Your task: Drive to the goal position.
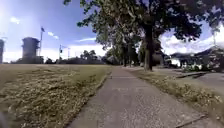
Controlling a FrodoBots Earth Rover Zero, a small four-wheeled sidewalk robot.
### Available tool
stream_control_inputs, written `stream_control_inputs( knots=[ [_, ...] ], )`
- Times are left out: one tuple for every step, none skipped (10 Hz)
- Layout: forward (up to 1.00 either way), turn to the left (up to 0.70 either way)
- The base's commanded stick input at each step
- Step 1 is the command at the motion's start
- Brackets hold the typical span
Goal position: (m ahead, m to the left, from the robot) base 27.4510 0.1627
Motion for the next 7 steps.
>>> stream_control_inputs(
  knots=[
    [1.0,0.0],
    [1.0,0.0],
    [1.0,0.0],
    [1.0,0.0],
    [1.0,0.0],
    [1.0,0.0],
    [1.0,0.0]
  ],
)
